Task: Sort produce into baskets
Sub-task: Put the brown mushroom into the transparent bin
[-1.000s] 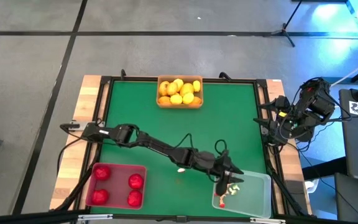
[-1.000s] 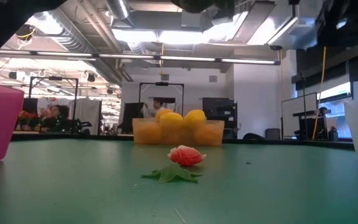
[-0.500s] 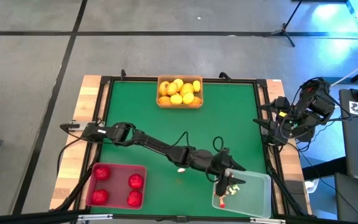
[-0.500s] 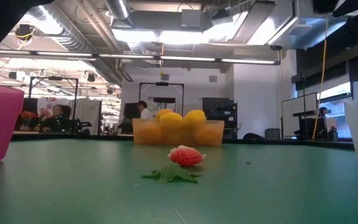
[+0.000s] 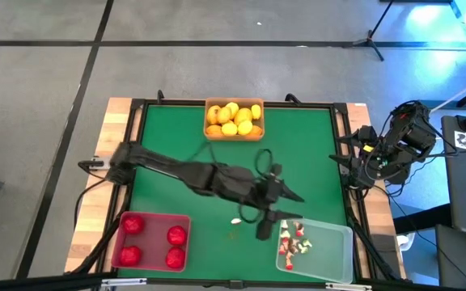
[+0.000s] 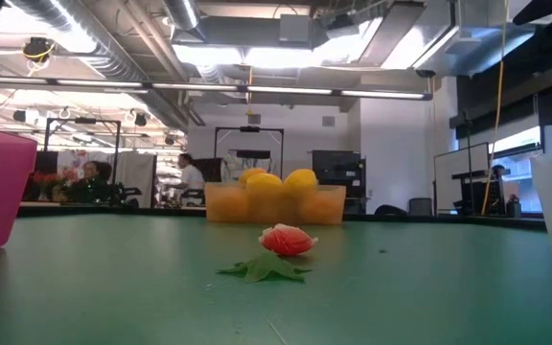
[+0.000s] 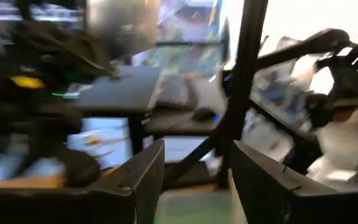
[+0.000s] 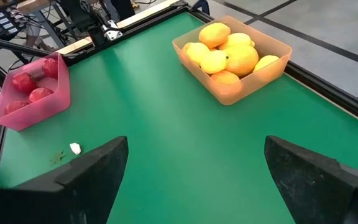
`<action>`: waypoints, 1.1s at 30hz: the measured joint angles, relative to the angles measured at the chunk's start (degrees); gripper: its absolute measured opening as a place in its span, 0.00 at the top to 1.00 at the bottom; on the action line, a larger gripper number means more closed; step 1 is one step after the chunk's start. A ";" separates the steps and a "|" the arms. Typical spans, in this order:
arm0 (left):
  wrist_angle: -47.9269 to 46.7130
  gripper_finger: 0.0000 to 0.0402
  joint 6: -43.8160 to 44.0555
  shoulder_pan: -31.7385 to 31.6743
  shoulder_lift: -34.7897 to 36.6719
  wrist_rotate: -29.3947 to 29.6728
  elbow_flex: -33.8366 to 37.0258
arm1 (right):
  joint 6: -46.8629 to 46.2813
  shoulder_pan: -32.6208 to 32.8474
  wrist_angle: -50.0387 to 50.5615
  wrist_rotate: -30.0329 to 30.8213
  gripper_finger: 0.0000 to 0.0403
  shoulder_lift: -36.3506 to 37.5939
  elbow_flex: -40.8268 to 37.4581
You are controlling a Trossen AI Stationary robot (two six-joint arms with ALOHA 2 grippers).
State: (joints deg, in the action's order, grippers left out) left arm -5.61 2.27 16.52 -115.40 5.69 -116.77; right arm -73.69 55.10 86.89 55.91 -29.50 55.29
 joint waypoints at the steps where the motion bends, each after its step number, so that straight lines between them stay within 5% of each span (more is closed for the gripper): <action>1: -3.51 0.56 -1.55 0.45 2.05 1.80 0.02 | 0.02 0.01 0.00 0.00 0.07 0.00 0.00; 10: -27.61 0.61 -1.34 3.45 17.67 17.65 3.98 | 0.66 0.01 0.25 0.05 0.07 0.00 0.00; 17: -31.18 0.65 10.14 5.98 27.47 27.27 21.30 | 0.70 0.02 1.26 0.63 0.07 0.00 0.00; 22: -24.47 0.67 19.66 8.06 32.88 37.25 37.92 | 0.70 0.01 1.50 1.51 0.07 0.00 0.00; 33: 1.31 0.67 38.71 8.04 31.23 37.93 64.42 | 0.70 0.02 1.51 1.56 0.07 0.00 0.00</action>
State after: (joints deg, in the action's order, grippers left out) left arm -4.30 40.98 24.56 -84.17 43.62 -52.34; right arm -72.99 55.11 88.40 57.47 -29.50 55.29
